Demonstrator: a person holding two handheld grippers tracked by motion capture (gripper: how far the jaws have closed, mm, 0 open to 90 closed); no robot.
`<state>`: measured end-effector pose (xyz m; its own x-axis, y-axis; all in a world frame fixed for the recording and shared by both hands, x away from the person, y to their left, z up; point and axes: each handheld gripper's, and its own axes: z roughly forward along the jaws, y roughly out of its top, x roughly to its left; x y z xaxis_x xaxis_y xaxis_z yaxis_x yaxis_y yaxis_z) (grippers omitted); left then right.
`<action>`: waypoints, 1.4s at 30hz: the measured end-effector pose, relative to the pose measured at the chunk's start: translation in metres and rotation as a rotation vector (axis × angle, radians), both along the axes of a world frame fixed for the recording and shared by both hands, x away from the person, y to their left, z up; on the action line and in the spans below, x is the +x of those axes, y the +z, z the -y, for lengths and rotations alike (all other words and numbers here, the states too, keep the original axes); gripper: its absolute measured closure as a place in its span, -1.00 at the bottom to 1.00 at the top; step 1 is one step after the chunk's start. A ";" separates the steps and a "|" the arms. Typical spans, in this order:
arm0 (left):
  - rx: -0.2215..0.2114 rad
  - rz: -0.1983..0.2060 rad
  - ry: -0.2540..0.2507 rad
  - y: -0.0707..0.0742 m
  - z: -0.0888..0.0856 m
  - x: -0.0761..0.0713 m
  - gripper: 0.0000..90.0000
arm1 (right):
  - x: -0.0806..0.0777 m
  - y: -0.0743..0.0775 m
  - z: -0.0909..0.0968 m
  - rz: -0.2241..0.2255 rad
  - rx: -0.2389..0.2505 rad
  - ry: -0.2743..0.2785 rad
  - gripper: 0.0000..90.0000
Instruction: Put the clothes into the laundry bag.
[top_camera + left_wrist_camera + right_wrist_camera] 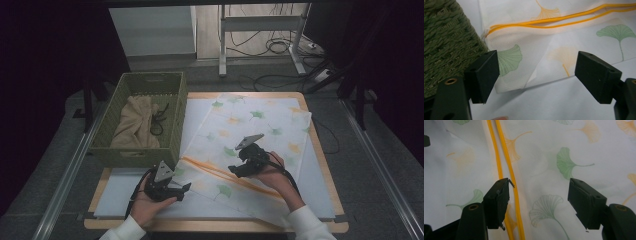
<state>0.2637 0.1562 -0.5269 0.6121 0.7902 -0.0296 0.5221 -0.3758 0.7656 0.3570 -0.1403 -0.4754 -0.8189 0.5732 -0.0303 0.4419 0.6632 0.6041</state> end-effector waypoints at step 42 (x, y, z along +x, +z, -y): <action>0.003 -0.001 -0.032 0.003 0.007 -0.001 -0.57 | 0.012 -0.028 -0.018 -0.130 -0.204 0.009 0.13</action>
